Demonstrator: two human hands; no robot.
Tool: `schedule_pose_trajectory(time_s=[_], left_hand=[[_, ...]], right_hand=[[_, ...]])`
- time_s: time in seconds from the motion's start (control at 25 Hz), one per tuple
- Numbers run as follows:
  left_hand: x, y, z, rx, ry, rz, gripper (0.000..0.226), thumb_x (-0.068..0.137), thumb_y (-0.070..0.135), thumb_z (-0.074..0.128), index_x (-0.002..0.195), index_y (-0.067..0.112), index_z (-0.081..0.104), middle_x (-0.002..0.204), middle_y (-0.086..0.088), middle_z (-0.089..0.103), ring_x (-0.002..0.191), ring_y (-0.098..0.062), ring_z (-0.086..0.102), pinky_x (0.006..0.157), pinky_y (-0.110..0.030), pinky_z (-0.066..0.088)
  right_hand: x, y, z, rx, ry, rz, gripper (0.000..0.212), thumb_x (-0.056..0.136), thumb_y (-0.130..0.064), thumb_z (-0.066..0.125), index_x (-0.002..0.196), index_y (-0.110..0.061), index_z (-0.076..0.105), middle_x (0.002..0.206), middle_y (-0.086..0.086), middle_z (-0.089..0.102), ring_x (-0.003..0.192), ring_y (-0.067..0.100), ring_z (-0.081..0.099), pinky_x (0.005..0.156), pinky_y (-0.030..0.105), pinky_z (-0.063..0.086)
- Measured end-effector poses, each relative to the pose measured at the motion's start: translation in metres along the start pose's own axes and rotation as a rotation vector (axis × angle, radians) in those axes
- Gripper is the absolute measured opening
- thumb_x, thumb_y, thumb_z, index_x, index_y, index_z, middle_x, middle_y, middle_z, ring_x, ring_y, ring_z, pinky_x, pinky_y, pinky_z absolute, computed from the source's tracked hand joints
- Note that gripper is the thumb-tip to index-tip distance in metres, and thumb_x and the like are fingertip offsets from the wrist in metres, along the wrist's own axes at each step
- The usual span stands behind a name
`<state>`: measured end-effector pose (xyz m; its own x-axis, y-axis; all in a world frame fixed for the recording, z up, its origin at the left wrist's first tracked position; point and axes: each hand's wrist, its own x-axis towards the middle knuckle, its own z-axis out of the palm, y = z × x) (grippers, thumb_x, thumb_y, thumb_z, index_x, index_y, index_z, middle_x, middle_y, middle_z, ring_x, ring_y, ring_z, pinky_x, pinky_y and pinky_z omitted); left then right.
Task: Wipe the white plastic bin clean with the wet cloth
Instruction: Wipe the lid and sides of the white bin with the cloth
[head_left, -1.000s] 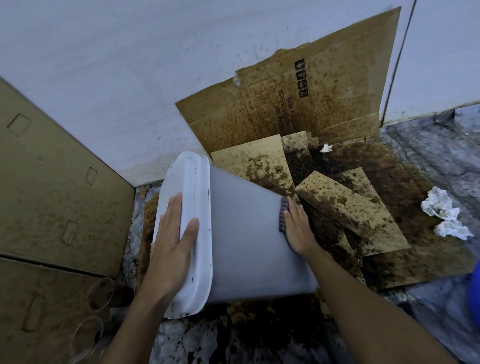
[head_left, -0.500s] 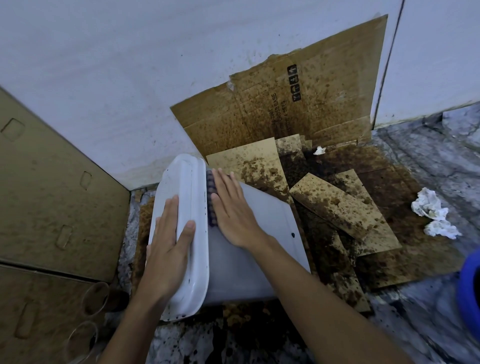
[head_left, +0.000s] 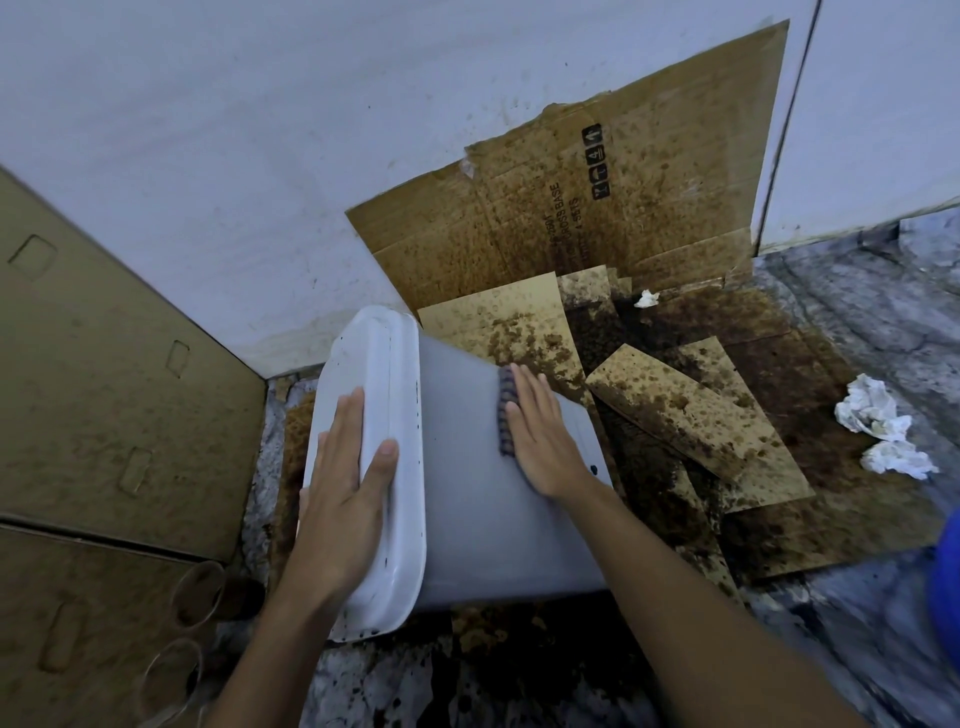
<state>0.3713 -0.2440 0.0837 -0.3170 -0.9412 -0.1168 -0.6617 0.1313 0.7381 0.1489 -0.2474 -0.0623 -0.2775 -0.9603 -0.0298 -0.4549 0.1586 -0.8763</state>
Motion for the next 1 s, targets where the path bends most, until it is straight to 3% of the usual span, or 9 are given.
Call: schedule_pose_trajectory(time_s=[0.28,0.4,0.48,0.6,0.76,1.0], left_hand=[[0.0,0.008,0.006,0.036,0.001,0.016,0.057,0.087,0.078,0.027,0.136,0.08,-0.001,0.159,0.042,-0.001,0.153,0.003,-0.001,0.125,-0.054,0.007],[0.001,0.007,0.006,0.039,0.007,0.017,0.06,0.083,0.082,0.026,0.137,0.079,-0.001,0.159,0.041,-0.001,0.153,0.002,0.0,0.125,-0.054,0.007],[0.002,0.008,0.008,0.053,0.012,0.02,0.059,0.084,0.081,0.025,0.136,0.08,-0.003,0.161,0.039,-0.001,0.153,0.001,0.0,0.125,-0.055,0.008],[0.001,0.015,0.011,0.051,0.014,0.027,0.052,0.087,0.077,0.026,0.129,0.085,-0.004,0.161,0.038,-0.002,0.153,0.002,-0.003,0.125,-0.055,0.006],[0.003,0.016,0.013,0.081,0.026,0.032,0.055,0.095,0.07,0.027,0.141,0.073,-0.003,0.163,0.034,-0.003,0.154,-0.002,-0.005,0.124,-0.058,0.004],[-0.001,0.032,0.02,0.138,0.011,-0.012,0.056,0.101,0.061,0.024,0.15,0.06,-0.005,0.159,0.035,-0.013,0.153,-0.005,-0.015,0.122,-0.058,-0.01]], right_hand=[[-0.011,0.058,-0.014,0.037,-0.019,0.271,0.056,0.108,-0.045,0.017,0.161,-0.031,0.004,0.169,-0.009,-0.003,0.155,0.012,-0.009,0.123,0.037,0.0],[-0.02,0.053,-0.013,0.031,0.001,0.22,0.056,0.108,-0.043,0.019,0.161,-0.027,0.008,0.169,-0.007,0.003,0.155,0.014,-0.002,0.124,0.034,0.002],[-0.03,0.045,-0.013,0.009,0.035,0.162,0.055,0.109,-0.041,0.022,0.16,-0.023,0.015,0.163,-0.004,0.017,0.15,0.017,0.012,0.123,0.036,0.013],[-0.05,0.027,-0.012,-0.06,0.135,0.059,0.049,0.108,-0.039,0.028,0.153,-0.019,0.03,0.138,0.0,0.035,0.127,0.016,0.027,0.114,0.038,0.025],[-0.066,-0.005,-0.016,0.078,0.132,-0.027,0.044,0.106,-0.041,0.032,0.143,-0.017,0.038,0.12,-0.006,0.035,0.119,0.012,0.032,0.11,0.039,0.031],[-0.08,-0.067,-0.04,0.292,0.07,-0.13,0.043,0.104,-0.049,0.031,0.143,-0.033,0.027,0.125,-0.013,0.032,0.13,0.006,0.032,0.111,0.033,0.034]])
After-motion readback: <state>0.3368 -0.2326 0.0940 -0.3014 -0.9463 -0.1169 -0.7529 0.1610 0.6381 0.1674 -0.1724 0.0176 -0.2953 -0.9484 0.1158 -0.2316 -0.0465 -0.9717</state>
